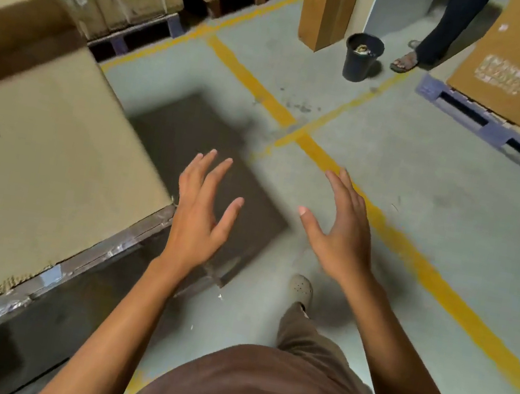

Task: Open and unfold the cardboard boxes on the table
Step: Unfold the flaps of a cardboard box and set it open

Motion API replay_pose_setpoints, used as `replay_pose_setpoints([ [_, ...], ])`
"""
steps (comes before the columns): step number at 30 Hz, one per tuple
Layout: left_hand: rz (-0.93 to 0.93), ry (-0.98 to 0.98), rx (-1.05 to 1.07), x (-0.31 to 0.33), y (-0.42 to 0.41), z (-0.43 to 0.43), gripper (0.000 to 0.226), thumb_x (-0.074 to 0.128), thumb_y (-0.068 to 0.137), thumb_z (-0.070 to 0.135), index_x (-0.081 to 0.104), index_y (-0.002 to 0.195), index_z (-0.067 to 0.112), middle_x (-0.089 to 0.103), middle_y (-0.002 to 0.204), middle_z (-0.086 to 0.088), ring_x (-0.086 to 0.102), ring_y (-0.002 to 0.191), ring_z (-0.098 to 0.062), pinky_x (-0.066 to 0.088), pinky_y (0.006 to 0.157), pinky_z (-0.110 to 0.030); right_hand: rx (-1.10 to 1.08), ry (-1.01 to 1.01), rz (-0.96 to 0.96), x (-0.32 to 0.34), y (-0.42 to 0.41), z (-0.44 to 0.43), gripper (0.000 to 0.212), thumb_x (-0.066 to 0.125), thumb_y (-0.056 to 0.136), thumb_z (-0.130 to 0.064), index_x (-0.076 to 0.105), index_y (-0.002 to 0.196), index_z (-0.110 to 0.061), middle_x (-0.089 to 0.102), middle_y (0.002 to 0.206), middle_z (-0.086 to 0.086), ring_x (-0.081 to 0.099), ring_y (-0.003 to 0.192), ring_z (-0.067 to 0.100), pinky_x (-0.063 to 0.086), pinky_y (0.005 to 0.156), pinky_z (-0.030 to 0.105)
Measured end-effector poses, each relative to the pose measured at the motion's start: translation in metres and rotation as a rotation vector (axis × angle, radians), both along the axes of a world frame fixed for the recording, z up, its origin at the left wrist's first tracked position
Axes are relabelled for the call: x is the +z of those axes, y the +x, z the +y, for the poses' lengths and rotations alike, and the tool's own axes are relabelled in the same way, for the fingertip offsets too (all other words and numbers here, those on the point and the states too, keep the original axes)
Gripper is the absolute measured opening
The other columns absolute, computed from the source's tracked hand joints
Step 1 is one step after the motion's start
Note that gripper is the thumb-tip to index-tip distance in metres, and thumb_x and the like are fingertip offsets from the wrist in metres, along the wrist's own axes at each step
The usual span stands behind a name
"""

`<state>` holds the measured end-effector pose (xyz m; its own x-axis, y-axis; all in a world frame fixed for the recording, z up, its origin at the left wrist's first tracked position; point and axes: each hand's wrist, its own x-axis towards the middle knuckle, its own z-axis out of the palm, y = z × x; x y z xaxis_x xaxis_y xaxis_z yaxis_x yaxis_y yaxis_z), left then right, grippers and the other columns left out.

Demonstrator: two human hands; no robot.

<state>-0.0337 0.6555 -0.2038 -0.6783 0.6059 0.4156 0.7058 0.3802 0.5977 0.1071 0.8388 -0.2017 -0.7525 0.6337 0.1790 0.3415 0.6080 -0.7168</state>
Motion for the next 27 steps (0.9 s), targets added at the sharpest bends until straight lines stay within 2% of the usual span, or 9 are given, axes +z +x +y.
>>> replay_pose_setpoints([
  [4, 0.006, 0.009, 0.171, 0.016, -0.056, 0.057, 0.053, 0.061, 0.095, 0.027, 0.048, 0.141, 0.005, 0.038, 0.151, -0.016, 0.032, 0.141, -0.036, 0.027, 0.116, -0.050, 0.136, 0.007, 0.015, 0.013, -0.074, 0.079, 0.078, 0.050, 0.084, -0.061, 0.043, 0.149, -0.018, 0.033, 0.161, 0.006, 0.038, 0.143, 0.027, 0.032, 0.115, 0.037],
  [10, 0.043, 0.017, 0.399, 0.036, -0.122, 0.095, 0.053, 0.061, 0.094, 0.028, 0.049, 0.140, 0.004, 0.040, 0.149, -0.019, 0.036, 0.138, -0.038, 0.029, 0.114, -0.050, 0.348, 0.017, 0.034, 0.030, -0.187, 0.144, 0.077, 0.050, 0.085, -0.060, 0.045, 0.148, -0.014, 0.040, 0.157, 0.011, 0.039, 0.142, 0.026, 0.032, 0.117, 0.043],
  [15, 0.039, 0.045, 0.618, 0.042, -0.185, 0.081, 0.054, 0.059, 0.093, 0.031, 0.049, 0.141, 0.007, 0.040, 0.149, -0.017, 0.037, 0.136, -0.036, 0.032, 0.112, -0.051, 0.538, -0.013, 0.065, 0.036, -0.292, 0.147, 0.075, 0.052, 0.086, -0.061, 0.045, 0.148, -0.019, 0.040, 0.157, 0.005, 0.038, 0.144, 0.022, 0.033, 0.117, 0.046],
  [18, 0.065, 0.069, 0.746, 0.047, -0.229, 0.065, 0.054, 0.059, 0.093, 0.029, 0.048, 0.142, 0.008, 0.040, 0.148, -0.016, 0.036, 0.136, -0.033, 0.032, 0.113, -0.049, 0.648, -0.024, 0.063, 0.039, -0.358, 0.132, 0.074, 0.051, 0.086, -0.062, 0.044, 0.148, -0.023, 0.036, 0.159, 0.001, 0.034, 0.146, 0.019, 0.030, 0.119, 0.039],
  [22, 0.142, 0.124, 0.898, 0.056, -0.299, 0.038, 0.054, 0.060, 0.094, 0.028, 0.047, 0.142, 0.008, 0.040, 0.149, -0.014, 0.034, 0.139, -0.031, 0.030, 0.115, -0.044, 0.785, -0.021, 0.117, 0.050, -0.455, 0.102, 0.066, 0.059, 0.088, -0.051, 0.048, 0.146, -0.022, 0.036, 0.159, 0.001, 0.035, 0.145, 0.019, 0.032, 0.118, 0.043],
  [24, 0.151, 0.164, 0.999, 0.064, -0.338, 0.024, 0.055, 0.060, 0.094, 0.029, 0.046, 0.143, 0.009, 0.039, 0.150, -0.013, 0.031, 0.143, -0.030, 0.028, 0.118, -0.042, 0.835, -0.004, 0.124, 0.061, -0.505, 0.085, 0.065, 0.058, 0.088, -0.051, 0.049, 0.145, -0.022, 0.036, 0.159, 0.002, 0.035, 0.145, 0.020, 0.026, 0.120, 0.034],
  [27, 0.124, 0.167, 1.126, 0.077, -0.395, 0.004, 0.056, 0.059, 0.095, 0.033, 0.042, 0.145, 0.014, 0.036, 0.152, -0.011, 0.028, 0.145, -0.026, 0.030, 0.118, -0.046, 0.905, 0.034, 0.145, 0.080, -0.576, 0.061, 0.061, 0.059, 0.088, -0.049, 0.053, 0.142, -0.020, 0.038, 0.158, 0.002, 0.036, 0.144, 0.022, 0.011, 0.111, 0.008],
])
